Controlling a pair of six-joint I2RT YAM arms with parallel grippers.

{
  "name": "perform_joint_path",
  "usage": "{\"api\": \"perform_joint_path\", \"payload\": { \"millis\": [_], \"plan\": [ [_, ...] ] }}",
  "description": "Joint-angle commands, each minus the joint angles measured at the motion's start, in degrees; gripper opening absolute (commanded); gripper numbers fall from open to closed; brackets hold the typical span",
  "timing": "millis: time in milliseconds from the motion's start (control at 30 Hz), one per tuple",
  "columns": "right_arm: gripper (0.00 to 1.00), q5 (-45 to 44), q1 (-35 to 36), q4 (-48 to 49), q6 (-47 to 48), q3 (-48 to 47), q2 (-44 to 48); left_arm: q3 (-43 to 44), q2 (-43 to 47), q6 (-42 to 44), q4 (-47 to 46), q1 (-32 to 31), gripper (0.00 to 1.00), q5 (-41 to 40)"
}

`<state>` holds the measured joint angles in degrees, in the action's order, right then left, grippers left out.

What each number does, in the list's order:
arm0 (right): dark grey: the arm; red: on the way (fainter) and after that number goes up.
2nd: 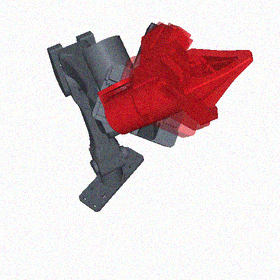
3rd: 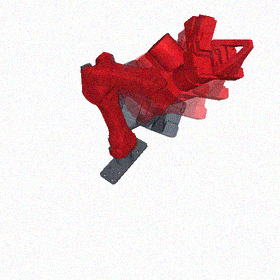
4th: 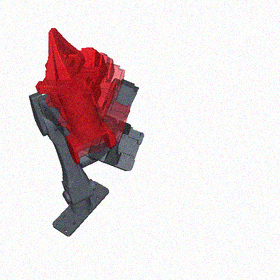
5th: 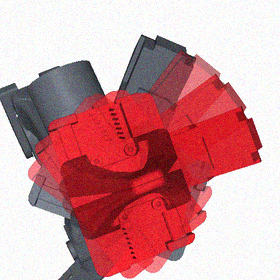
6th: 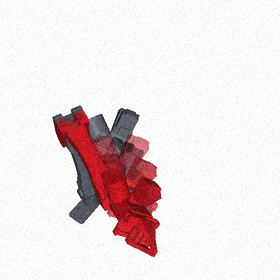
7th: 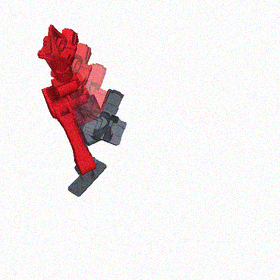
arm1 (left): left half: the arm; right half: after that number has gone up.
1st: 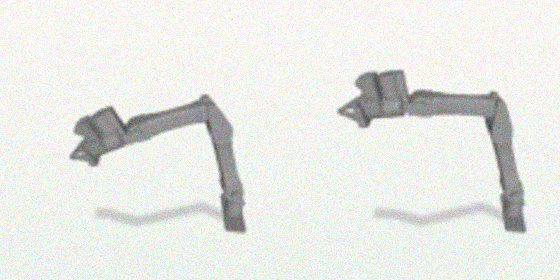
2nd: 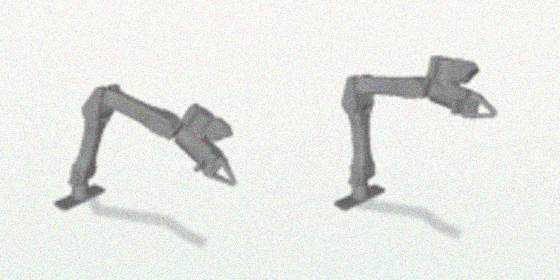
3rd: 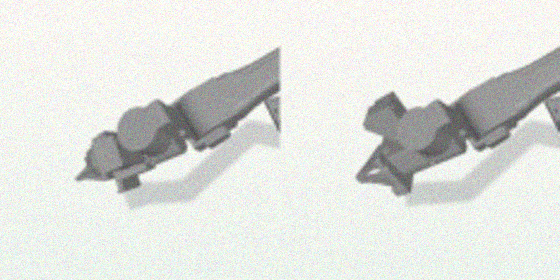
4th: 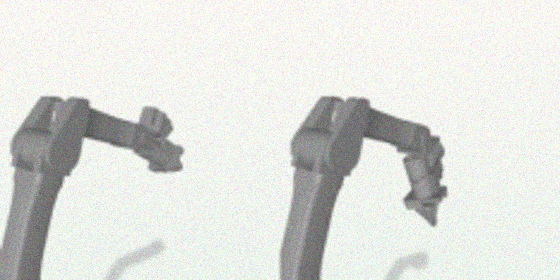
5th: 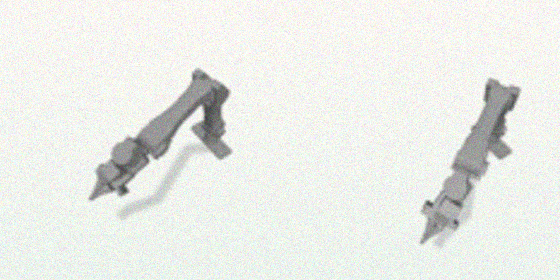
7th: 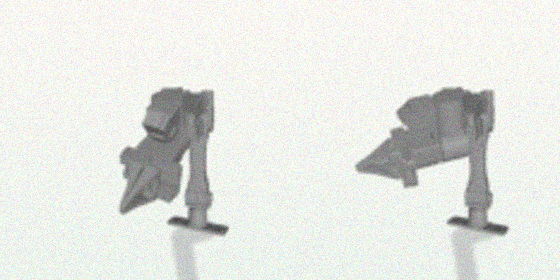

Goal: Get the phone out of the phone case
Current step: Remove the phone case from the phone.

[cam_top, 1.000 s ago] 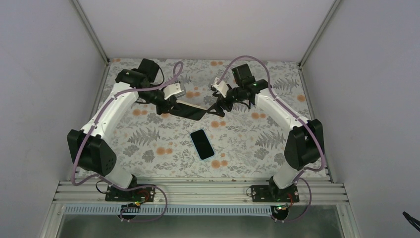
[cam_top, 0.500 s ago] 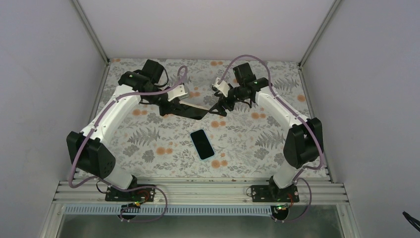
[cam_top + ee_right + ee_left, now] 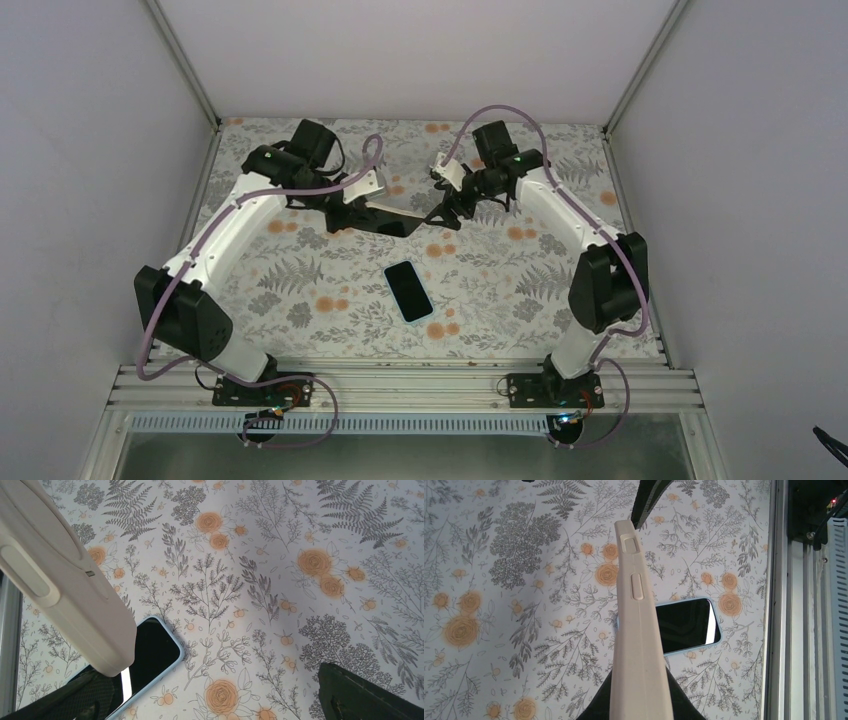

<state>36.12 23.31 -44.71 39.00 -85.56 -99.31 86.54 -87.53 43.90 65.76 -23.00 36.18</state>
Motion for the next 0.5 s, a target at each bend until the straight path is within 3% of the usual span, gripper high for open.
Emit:
{"api": "perform_joint_path", "payload": {
  "millis": [0, 467],
  "plan": [
    [1.00, -11.40, -4.98, 8.93, 1.72, -4.24, -2.13, -0.09, 4.13, 2.54, 12.11, -3.95, 0.02, 12.27],
    [1.00, -12.36, -7.88, 9.44, 2.68, -4.76, -3.50, 0.12, 4.74, 2.23, 12.11, -4.59, 0.02, 12.52]
  ]
}}
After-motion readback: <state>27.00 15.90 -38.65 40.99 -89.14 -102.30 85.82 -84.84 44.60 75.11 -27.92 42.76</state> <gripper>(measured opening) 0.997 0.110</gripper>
